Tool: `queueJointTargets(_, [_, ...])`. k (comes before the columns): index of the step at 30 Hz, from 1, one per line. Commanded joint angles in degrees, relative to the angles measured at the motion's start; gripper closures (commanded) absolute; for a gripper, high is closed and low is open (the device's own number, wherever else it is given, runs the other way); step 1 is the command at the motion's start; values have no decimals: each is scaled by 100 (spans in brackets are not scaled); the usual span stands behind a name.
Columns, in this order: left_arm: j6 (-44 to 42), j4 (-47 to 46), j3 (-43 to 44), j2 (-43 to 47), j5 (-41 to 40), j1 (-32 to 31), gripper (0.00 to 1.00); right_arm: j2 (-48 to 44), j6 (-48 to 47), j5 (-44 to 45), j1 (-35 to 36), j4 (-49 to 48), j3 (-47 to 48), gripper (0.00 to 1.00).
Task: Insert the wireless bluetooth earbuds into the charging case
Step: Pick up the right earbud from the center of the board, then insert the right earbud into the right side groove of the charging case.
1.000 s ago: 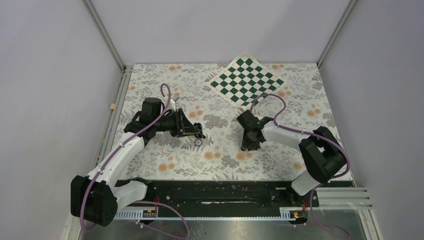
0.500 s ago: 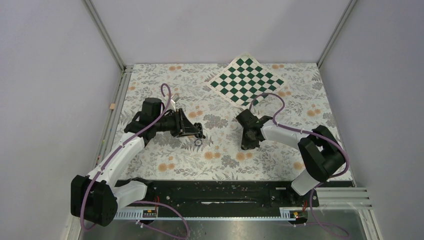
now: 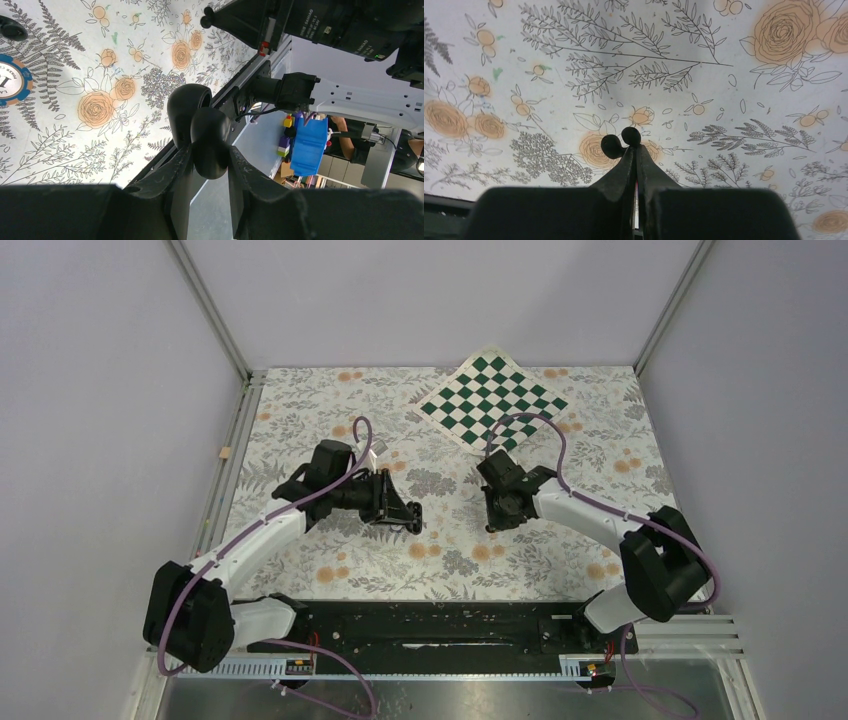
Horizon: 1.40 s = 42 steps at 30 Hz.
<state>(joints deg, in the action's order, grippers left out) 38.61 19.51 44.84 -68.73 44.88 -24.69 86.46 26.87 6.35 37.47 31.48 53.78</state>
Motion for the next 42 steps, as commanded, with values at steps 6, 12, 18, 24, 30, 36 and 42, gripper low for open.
queueJointTargets(6, [-44, -334, 301, -86, -28, -52, 100, -347, -1431, -171, -4, 537, 216, 100])
queueJointTargets(12, [-146, -168, 464, -432, -256, -475, 100, -589, -1289, -415, -5, 558, 327, 100])
queueJointTargets(18, [-95, -324, 672, -824, -199, -783, 100, -841, -881, -1001, -3, 921, 834, 100])
queueJointTargets(24, [-74, -602, 771, -1169, 95, -877, 100, -1092, -600, -1463, 9, 947, 1129, 100])
queueJointTargets(30, [-29, -791, 882, -1359, 278, -923, 100, -873, -557, -1494, 332, 1215, 1563, 100])
queueJointTargets(36, [-38, -791, 912, -1354, 290, -941, 100, -528, -461, -1508, 644, 1354, 1941, 100])
queueJointTargets(42, [-22, -770, 891, -1320, 287, -959, 100, -217, -388, -1375, 791, 1395, 2173, 100])
